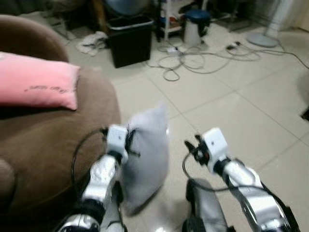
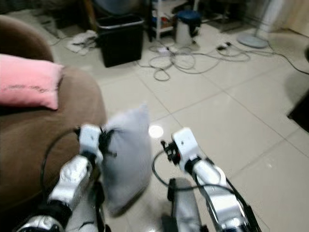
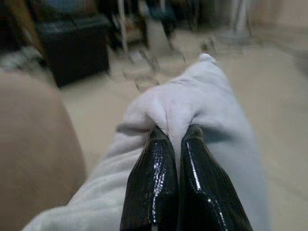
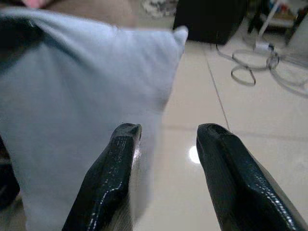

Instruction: Move the pillow to the sofa from floor

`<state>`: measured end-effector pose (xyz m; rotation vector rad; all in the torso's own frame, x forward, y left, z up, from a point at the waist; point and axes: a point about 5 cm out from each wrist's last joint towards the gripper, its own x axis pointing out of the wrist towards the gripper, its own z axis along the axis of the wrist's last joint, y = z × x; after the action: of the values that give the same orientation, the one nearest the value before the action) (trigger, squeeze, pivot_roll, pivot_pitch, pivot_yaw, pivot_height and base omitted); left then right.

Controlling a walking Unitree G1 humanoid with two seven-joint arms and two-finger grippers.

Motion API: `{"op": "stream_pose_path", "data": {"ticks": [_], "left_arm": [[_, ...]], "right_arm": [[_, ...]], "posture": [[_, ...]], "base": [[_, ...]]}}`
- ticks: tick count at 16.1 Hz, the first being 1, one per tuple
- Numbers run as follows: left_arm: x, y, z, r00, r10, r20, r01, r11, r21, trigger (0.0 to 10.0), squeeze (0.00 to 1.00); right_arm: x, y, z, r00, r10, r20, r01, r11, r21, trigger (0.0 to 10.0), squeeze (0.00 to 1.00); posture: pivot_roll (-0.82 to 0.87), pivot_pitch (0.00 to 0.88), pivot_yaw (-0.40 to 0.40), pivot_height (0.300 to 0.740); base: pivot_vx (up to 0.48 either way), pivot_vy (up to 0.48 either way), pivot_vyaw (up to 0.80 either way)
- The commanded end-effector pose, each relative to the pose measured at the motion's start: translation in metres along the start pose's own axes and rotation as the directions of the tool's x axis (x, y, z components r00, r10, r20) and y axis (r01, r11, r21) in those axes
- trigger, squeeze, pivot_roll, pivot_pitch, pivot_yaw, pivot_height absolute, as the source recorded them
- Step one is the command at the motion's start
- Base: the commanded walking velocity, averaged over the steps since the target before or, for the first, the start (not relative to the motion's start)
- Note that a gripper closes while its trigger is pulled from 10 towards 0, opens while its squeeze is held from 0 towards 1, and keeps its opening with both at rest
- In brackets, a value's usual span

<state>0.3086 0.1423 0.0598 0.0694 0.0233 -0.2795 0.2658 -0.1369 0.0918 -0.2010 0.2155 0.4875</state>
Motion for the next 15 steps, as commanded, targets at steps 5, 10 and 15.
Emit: {"op": "stream_pose_path", "data": {"ticks": [5,10,15], "left_arm": [[-0.014,0.011,0.063,0.971,0.095,0.221,-0.101,0.995,0.014,10.0,0.00],[-0.027,0.004,0.081,0.970,0.076,0.230,-0.100,0.990,0.095,10.0,0.00],[-0.023,0.008,0.086,0.970,0.122,0.209,-0.151,0.980,0.132,10.0,0.00]], "right_arm": [[-0.005,-0.022,0.014,0.968,-0.229,0.099,0.215,0.967,0.135,10.0,0.00],[0.004,-0.016,0.022,0.954,-0.265,0.142,0.238,0.954,0.182,10.0,0.00],[0.010,-0.014,0.031,0.958,-0.244,0.148,0.223,0.964,0.148,10.0,0.00]], "posture": [[0.02,0.000,0.017,0.532],[0.03,0.000,0.032,0.582],[0.01,0.000,0.037,0.632]], "base": [[0.000,0.000,0.00],[0.000,0.000,0.00],[0.000,0.000,0.00]]}}
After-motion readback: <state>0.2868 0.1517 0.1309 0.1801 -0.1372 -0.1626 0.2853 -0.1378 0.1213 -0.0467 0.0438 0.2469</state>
